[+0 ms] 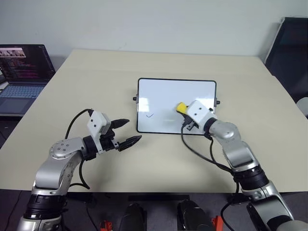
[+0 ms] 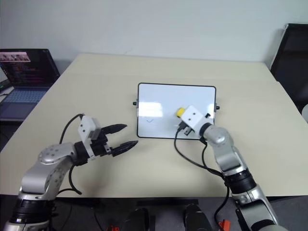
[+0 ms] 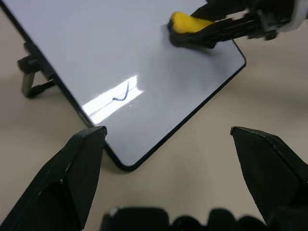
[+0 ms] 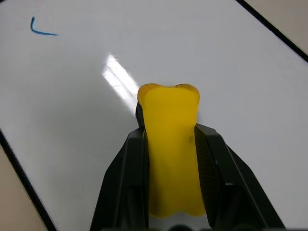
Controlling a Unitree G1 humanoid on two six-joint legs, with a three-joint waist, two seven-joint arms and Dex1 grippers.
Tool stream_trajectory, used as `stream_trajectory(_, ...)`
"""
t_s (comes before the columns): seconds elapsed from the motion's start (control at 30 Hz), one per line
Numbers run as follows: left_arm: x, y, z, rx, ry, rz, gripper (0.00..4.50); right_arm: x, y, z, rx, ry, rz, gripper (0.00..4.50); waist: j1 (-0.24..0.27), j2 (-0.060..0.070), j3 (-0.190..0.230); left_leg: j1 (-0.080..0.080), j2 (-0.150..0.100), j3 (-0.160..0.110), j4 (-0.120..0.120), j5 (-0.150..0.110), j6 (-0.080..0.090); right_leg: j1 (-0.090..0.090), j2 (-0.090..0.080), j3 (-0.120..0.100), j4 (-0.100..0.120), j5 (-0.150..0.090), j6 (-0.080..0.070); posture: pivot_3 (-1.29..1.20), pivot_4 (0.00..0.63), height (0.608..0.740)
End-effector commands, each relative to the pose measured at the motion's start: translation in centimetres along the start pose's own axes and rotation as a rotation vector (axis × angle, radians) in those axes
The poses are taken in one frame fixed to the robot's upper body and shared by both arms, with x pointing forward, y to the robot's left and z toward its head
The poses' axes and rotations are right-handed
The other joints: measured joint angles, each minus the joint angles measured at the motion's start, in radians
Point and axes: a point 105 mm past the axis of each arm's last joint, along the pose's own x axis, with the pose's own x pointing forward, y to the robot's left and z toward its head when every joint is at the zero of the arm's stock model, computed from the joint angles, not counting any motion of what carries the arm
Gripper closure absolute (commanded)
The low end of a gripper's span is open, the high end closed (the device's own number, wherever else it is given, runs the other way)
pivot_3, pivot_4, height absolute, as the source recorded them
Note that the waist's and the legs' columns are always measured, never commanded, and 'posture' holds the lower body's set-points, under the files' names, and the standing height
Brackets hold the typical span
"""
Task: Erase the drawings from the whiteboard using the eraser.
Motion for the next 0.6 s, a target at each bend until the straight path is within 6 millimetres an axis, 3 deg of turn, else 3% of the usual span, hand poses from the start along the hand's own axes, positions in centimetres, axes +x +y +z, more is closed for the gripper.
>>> stream_trajectory(0.03,-0.8,0.5,1.5,0.010,-0.053,0.051,0.00,-2.6,1.6,2.7,0.092,-0.122,0.117,3.50,-0.002,0.000,0.000,0.000,0.000,0.000,-0.002,0.000,0.000,0.000,0.000,0.000,0.000,0.000,0.000,0.00,0.150,0.740)
stream_trajectory(0.2,-2.0,0.4,0.6,-0.005,-0.028,0.080,0.00,-5.4,3.8,2.0,0.111,-0.097,0.230,3.50,-0.004,0.000,0.000,0.000,0.001,0.000,-0.006,-0.001,-0.001,-0.003,0.001,-0.001,0.001,-0.003,-0.002,0.00,0.150,0.740)
stream_trajectory(0.33,-2.5,0.1,-0.2,-0.015,-0.005,0.075,0.00,-6.2,4.7,0.9,0.084,-0.046,0.268,3.50,-0.004,0.000,0.000,0.000,0.001,0.000,-0.005,-0.001,-0.001,-0.003,0.000,-0.001,0.001,-0.003,-0.002,0.00,0.150,0.740)
stream_trajectory(0.47,-2.9,0.2,-0.7,-0.020,0.019,0.086,0.00,-6.2,5.3,-0.6,0.016,0.007,0.292,3.50,-0.004,0.000,0.000,0.000,0.000,0.000,-0.004,-0.001,-0.001,-0.004,-0.001,0.000,0.000,-0.003,-0.003,0.00,0.150,0.740)
stream_trajectory(0.6,-3.6,1.1,-1.4,-0.015,0.042,0.132,0.00,-4.3,4.8,0.2,-0.030,-0.032,0.235,3.50,-0.008,-0.001,0.001,0.000,0.000,0.001,-0.004,-0.001,-0.001,-0.006,-0.001,0.000,0.000,-0.003,-0.003,0.00,0.150,0.740)
